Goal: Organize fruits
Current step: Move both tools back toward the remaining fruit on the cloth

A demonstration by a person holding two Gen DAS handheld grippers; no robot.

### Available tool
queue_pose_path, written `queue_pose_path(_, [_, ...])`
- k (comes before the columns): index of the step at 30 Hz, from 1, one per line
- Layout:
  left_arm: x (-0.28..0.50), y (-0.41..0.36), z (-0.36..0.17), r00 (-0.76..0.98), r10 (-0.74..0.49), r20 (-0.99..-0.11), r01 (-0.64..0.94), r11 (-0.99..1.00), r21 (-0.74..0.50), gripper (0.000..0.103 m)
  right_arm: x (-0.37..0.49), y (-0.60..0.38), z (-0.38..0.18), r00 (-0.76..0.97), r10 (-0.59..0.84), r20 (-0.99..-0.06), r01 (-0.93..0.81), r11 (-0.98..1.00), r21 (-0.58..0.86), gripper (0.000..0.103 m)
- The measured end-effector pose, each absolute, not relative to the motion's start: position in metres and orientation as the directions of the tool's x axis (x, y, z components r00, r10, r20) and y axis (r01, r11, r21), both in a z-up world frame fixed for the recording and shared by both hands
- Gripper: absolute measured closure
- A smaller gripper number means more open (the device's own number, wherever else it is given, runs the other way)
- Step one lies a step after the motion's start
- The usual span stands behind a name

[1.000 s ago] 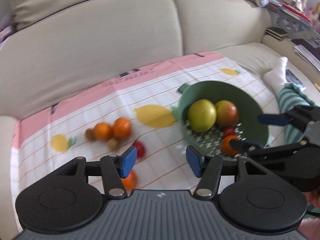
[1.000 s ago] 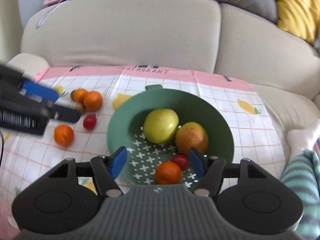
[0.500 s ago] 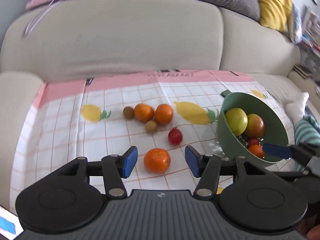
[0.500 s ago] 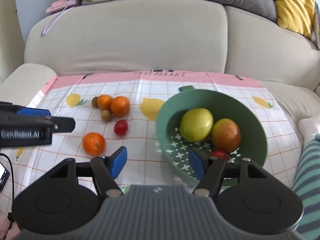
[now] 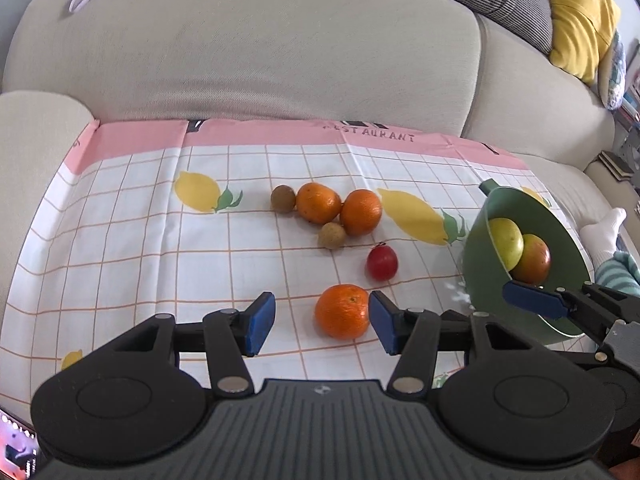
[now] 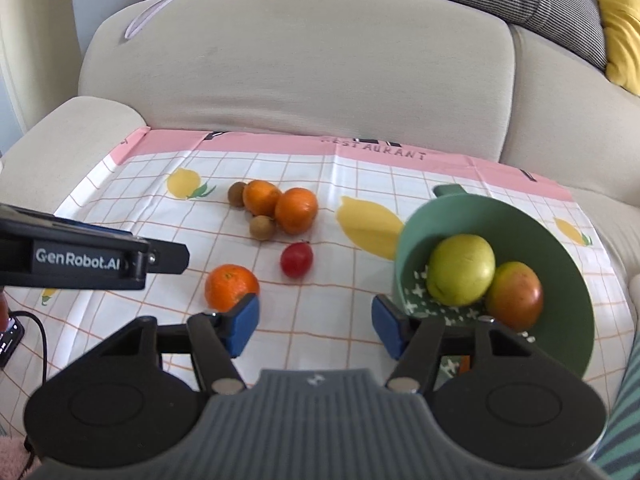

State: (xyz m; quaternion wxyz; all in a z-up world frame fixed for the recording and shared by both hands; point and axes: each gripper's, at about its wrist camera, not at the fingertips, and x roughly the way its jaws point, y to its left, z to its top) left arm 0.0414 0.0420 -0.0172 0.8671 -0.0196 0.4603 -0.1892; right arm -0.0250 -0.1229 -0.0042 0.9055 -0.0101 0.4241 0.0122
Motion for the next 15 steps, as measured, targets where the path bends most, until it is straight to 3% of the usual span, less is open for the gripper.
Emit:
queue_pose_path(3, [0.047, 0.048, -0.022, 0.498, -0.361, -0.788, 0.295, 0.925, -0.238, 0.044, -0.020, -0.117, -0.007, 0.654, 0.014, -0.756, -0.050, 0.998, -0.025, 0.045])
queue_pose_path(10, [0.057, 0.052, -0.032, 0.471, -0.401, -0.786, 0.324, 0.907, -0.269, 0.061, -0.006, -0.109, -0.015, 0.660, 0.030, -0.750, -0.086, 0.996, -0.036, 0.060])
queue_pose_path(15, [0.061, 0.047, -0.041, 0.441, -0.427, -0.789, 0.348, 0.892, -0.289, 0.064, 0.003, -0.107, -0.024, 0.660, 0.033, -0.750, -0.107, 0.993, -0.051, 0.069])
